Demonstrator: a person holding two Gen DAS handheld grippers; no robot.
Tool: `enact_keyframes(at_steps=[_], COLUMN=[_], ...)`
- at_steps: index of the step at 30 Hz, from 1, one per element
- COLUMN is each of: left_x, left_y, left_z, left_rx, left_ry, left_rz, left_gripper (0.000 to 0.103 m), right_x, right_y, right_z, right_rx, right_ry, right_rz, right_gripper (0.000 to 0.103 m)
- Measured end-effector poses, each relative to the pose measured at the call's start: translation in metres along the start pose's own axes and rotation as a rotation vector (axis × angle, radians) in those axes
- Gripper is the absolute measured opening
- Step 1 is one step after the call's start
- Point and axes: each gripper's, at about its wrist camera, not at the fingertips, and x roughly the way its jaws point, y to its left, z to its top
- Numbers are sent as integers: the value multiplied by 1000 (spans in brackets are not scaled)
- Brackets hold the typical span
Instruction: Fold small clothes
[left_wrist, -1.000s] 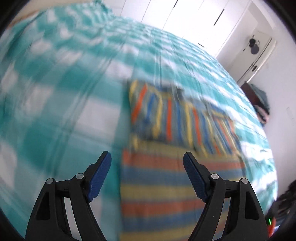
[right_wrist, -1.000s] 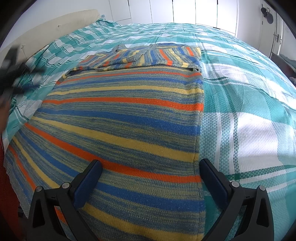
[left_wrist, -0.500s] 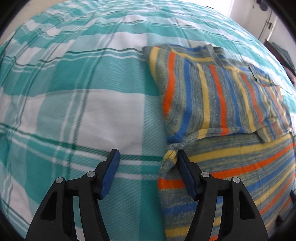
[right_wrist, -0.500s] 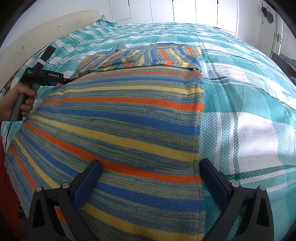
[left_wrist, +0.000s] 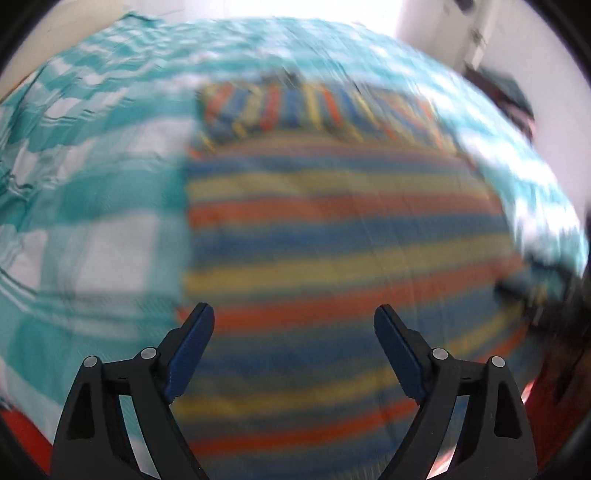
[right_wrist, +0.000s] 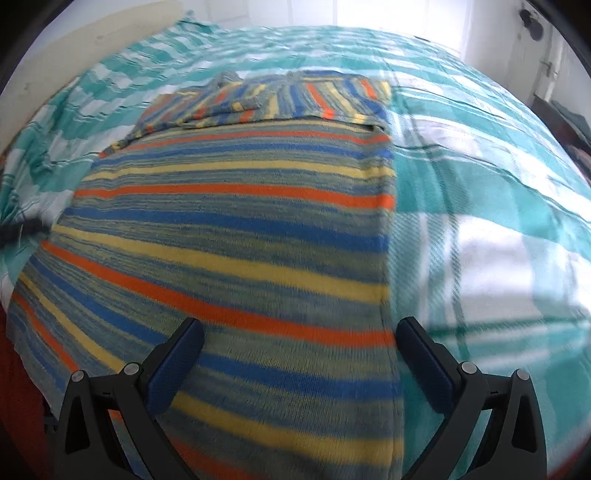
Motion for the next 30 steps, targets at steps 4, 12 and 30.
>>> enact_keyframes(at_steps=[4,12,30], left_x=[11,16,18], left_y=[-12,-12,-14], left_z=[-20,-17,-24], left_rx=[39,20,52], left_ry=[5,6,-5], left_rz=[35,34,40], left_gripper=[95,98,102], right_x=[-7,-4,-4], right_y=[6,7,9], right_z=[-12,-24,-28], right_rx=[-6,-62,-75], right_ry=[22,-11,-34], right_rz=[-17,-26,-31], right_gripper=[103,103,103])
